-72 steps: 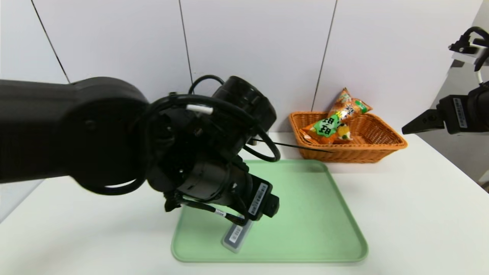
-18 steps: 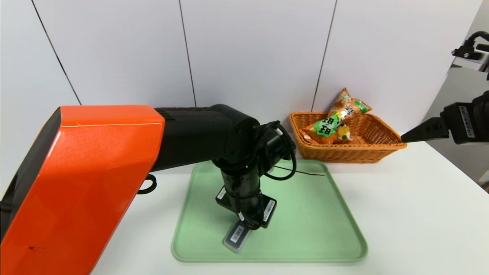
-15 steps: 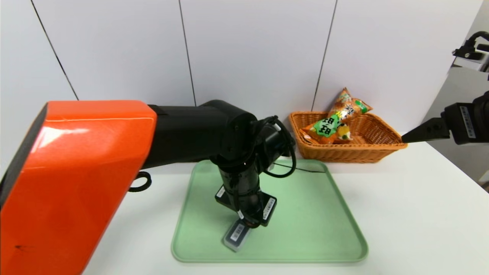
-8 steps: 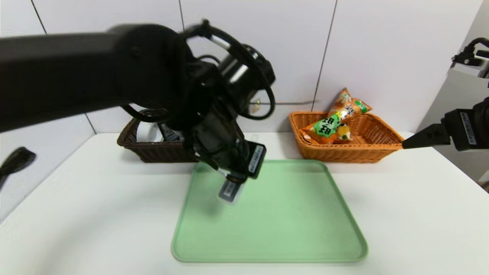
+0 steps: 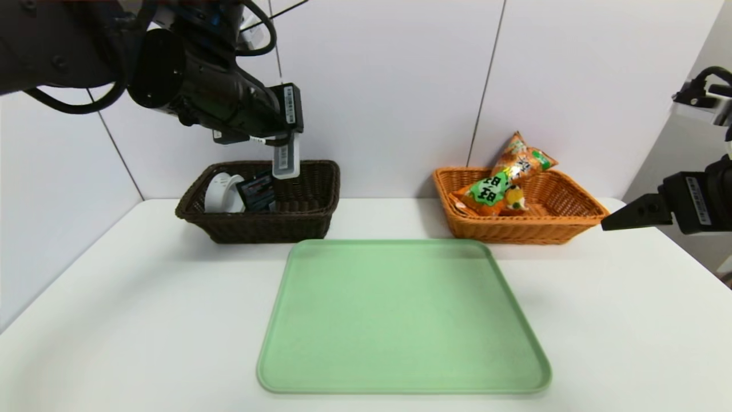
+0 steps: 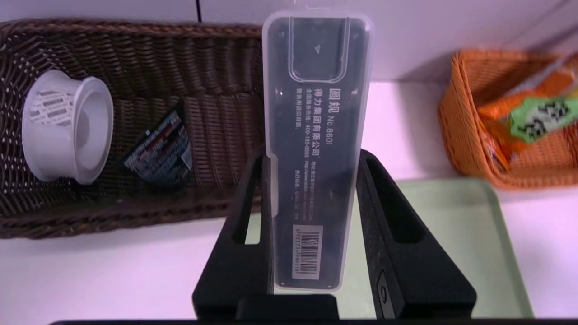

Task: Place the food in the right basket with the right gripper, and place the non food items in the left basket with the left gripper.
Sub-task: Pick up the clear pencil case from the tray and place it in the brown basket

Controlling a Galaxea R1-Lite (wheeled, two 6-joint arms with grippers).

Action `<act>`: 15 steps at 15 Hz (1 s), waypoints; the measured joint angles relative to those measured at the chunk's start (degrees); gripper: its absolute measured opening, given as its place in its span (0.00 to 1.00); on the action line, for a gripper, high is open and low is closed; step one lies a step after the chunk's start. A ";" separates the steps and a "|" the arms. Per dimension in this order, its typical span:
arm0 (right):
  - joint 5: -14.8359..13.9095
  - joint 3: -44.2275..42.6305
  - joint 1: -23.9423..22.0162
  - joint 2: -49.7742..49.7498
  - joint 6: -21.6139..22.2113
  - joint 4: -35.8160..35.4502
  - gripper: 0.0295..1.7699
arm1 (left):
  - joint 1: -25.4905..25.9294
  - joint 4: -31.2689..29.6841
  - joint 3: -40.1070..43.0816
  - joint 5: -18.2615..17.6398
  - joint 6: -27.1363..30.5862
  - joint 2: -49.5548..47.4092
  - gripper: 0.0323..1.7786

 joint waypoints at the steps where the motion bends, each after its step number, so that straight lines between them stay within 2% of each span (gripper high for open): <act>1: 0.01 0.00 0.00 -0.22 0.00 0.05 0.97 | 1.32 -2.27 0.01 0.00 -0.18 1.49 0.30; 4: 0.09 0.09 0.04 -1.24 0.13 0.11 0.97 | 4.63 -8.24 0.06 0.00 -0.21 6.67 0.30; 7: 0.11 0.33 0.00 -1.83 0.05 0.09 0.97 | 5.84 -11.22 0.06 0.00 0.04 11.54 0.30; 15: -0.18 0.41 0.91 -2.29 -0.04 0.00 0.97 | 6.17 -13.02 -0.11 -0.02 1.35 19.27 0.30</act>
